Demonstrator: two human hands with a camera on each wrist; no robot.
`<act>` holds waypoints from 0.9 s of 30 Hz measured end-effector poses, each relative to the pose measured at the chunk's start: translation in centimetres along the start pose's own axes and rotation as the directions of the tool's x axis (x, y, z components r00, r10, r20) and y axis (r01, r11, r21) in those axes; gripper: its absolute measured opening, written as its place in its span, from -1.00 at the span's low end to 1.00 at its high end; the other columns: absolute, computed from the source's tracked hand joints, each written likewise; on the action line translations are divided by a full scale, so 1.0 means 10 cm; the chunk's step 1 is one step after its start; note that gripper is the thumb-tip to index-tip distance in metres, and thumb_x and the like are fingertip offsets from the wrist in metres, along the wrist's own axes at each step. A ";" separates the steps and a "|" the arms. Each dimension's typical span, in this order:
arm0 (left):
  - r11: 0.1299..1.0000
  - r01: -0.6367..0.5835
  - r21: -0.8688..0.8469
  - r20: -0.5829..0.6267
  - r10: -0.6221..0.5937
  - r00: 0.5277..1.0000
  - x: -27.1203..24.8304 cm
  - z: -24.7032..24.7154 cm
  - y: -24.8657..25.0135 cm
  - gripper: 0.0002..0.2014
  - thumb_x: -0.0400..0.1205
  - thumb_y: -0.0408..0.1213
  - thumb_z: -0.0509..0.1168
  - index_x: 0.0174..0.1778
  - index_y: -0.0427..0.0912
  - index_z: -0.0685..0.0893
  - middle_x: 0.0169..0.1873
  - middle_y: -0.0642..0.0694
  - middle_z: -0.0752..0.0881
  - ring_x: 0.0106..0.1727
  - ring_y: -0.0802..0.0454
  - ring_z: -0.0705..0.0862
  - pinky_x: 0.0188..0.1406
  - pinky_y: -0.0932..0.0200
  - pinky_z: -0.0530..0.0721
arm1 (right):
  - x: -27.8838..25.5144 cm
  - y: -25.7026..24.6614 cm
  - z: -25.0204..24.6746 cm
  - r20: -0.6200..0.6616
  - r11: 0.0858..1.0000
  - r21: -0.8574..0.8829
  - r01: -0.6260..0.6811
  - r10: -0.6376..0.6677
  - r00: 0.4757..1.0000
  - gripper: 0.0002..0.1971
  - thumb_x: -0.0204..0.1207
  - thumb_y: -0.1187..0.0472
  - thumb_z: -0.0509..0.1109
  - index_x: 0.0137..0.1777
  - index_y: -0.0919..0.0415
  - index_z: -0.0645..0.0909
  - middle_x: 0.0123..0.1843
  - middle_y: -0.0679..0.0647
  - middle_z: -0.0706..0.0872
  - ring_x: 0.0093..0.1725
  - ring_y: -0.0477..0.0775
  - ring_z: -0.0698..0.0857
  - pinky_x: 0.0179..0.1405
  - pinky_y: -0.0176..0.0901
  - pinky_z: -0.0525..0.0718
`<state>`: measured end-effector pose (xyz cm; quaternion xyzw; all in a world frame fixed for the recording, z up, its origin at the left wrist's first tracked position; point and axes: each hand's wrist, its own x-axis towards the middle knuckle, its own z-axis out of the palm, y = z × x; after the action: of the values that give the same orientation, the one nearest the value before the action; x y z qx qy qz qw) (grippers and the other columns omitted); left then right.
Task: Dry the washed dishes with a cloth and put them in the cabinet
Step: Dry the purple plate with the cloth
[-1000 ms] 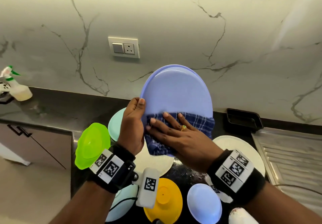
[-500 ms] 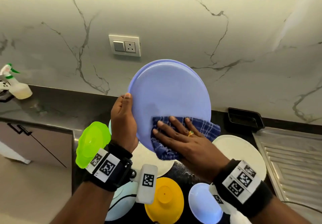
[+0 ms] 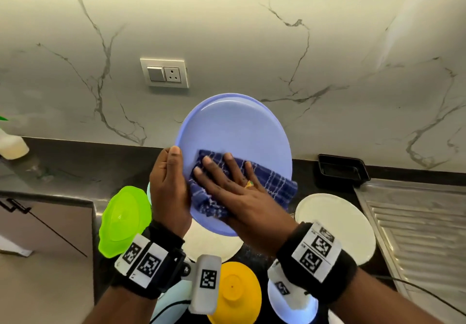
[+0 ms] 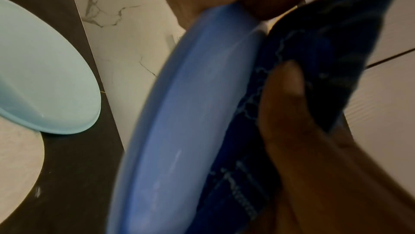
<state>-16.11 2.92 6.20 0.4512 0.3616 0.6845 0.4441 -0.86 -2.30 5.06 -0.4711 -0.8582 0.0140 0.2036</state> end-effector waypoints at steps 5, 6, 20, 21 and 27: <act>0.999 -0.013 -0.032 0.002 0.013 1.000 0.04 -0.05 0.04 -0.68 0.76 -0.07 0.18 -0.34 0.00 0.46 -0.33 -0.14 0.42 -0.24 -0.08 0.36 -0.27 0.06 0.39 | 0.20 0.58 -0.25 -0.103 0.938 0.254 -0.238 0.271 0.957 -0.37 0.65 -0.09 0.00 0.62 -0.44 -0.21 0.65 -0.52 -0.28 0.69 -0.21 -0.33 0.71 0.20 -0.21; 0.999 -0.008 -0.038 0.023 0.009 1.000 0.03 -0.06 0.04 -0.69 0.74 -0.04 0.21 -0.33 0.00 0.46 -0.32 -0.18 0.40 -0.23 -0.10 0.34 -0.25 0.05 0.37 | 0.24 0.70 -0.30 -0.102 0.882 0.351 -0.313 0.368 0.924 -0.40 0.71 -0.06 0.05 0.57 -0.50 -0.21 0.66 -0.51 -0.25 0.67 -0.25 -0.30 0.71 0.24 -0.23; 0.997 -0.041 0.065 0.041 0.039 0.998 0.02 0.01 -0.01 -0.67 0.80 -0.17 0.13 -0.34 0.02 0.41 -0.38 -0.08 0.40 -0.28 0.04 0.36 -0.32 0.12 0.41 | 0.34 0.42 -0.21 -0.068 0.965 0.227 -0.131 0.150 0.986 -0.31 0.68 -0.04 0.07 0.64 -0.43 -0.27 0.68 -0.48 -0.30 0.71 -0.17 -0.36 0.70 0.21 -0.26; 0.995 -0.045 0.086 0.040 0.042 0.998 0.02 0.00 -0.02 -0.63 0.80 -0.17 0.12 -0.37 0.03 0.40 -0.42 -0.01 0.36 -0.33 0.08 0.31 -0.37 0.15 0.34 | 0.38 0.57 -0.25 -0.078 0.933 0.302 -0.195 0.228 0.971 -0.33 0.65 -0.07 0.06 0.63 -0.44 -0.24 0.69 -0.48 -0.27 0.71 -0.19 -0.34 0.70 0.21 -0.26; 0.996 -0.044 0.073 0.065 0.039 0.997 -0.06 0.00 -0.04 -0.62 0.78 -0.12 0.13 -0.42 0.07 0.49 -0.46 0.12 0.39 -0.39 0.15 0.31 -0.42 0.25 0.34 | 0.37 0.80 -0.37 -0.062 0.787 0.492 -0.371 0.457 0.887 -0.38 0.79 0.07 0.13 0.53 -0.50 -0.20 0.73 -0.40 -0.19 0.74 -0.07 -0.27 0.67 0.30 -0.32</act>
<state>-15.89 2.52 5.69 0.4962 0.3632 0.6650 0.4239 5.12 4.55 8.03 -0.5846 -0.6823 0.2224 0.3785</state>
